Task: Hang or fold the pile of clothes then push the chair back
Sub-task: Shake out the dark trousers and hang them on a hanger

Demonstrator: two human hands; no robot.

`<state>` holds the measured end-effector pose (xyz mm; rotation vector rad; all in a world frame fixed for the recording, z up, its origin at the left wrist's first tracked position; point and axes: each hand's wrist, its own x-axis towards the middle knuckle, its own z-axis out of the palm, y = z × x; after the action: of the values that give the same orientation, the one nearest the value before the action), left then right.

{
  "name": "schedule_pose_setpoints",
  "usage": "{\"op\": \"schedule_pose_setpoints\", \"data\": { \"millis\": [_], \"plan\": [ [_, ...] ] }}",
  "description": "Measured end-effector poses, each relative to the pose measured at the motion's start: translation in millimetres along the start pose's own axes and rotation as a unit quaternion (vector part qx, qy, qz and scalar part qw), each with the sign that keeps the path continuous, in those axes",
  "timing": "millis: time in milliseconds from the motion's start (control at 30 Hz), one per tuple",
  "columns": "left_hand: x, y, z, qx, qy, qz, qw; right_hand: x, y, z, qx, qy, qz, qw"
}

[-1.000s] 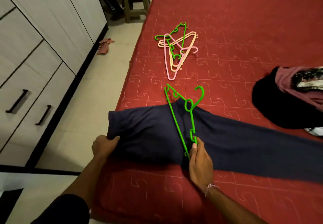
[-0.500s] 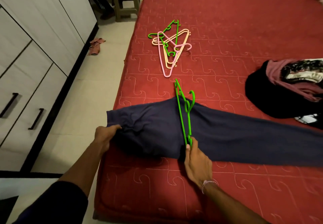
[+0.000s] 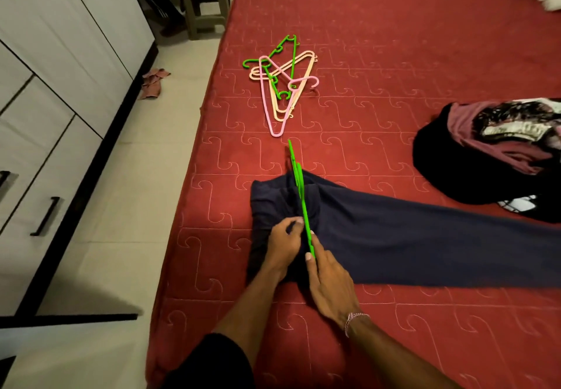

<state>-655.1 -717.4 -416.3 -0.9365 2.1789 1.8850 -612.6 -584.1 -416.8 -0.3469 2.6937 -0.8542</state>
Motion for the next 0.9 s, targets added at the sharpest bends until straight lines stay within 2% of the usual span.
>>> {"op": "schedule_pose_setpoints", "data": {
  "millis": [67,100,200,267,300,367,400,467,500,567,667,767,833,900],
  "plan": [
    [-3.2,7.4,-4.9,-0.139,-0.026,-0.062,0.988,2.6,3.4,-0.1,-0.004,-0.022,-0.007,1.0],
    [-4.7,9.7,-7.7,-0.167,-0.045,-0.056,0.983,3.7,4.2,0.6,-0.006,-0.032,-0.007,0.999],
    [-8.6,8.1,-4.5,-0.102,-0.057,0.038,0.992,8.0,1.5,-2.8,-0.026,-0.054,-0.019,0.998],
    [-1.3,2.2,2.0,-0.081,0.0,0.066,0.995,11.6,2.4,-7.8,0.004,-0.049,-0.033,0.998],
    [3.9,-1.6,3.5,-0.077,0.027,0.07,0.994,14.8,1.5,-12.3,0.06,-0.033,-0.02,0.997],
    [6.8,-4.0,4.4,-0.082,0.035,0.047,0.995,33.0,7.3,-14.8,0.213,0.023,0.064,0.975],
    [6.8,-4.2,5.6,-0.089,0.025,0.027,0.995,46.8,8.5,-18.5,0.284,0.032,0.129,0.95],
    [4.9,-3.8,8.6,-0.094,0.001,-0.008,0.996,77.2,9.7,-23.9,0.351,-0.005,0.233,0.907],
    [3.3,-3.1,9.4,-0.094,-0.009,-0.019,0.995,89.5,9.6,-24.6,0.346,-0.035,0.254,0.902],
    [2.9,-3.6,8.8,-0.096,-0.013,-0.024,0.995,112.7,18.5,-13.5,0.323,-0.064,0.254,0.909],
    [2.0,-0.3,5.1,-0.054,0.026,0.01,0.998,135.8,39.6,9.1,0.315,-0.053,0.217,0.922],
    [0.9,12.5,7.2,-0.03,0.078,0.031,0.996,117.1,8.8,-12.6,0.402,-0.042,0.231,0.885],
    [0.4,21.6,17.5,-0.009,0.072,0.026,0.997,109.6,-4.8,-21.3,0.462,-0.02,0.251,0.85],
    [-2.5,26.5,27.3,0.0,0.044,0.0,0.999,109.7,-6.5,-23.7,0.475,0.013,0.257,0.842]
  ]
}}
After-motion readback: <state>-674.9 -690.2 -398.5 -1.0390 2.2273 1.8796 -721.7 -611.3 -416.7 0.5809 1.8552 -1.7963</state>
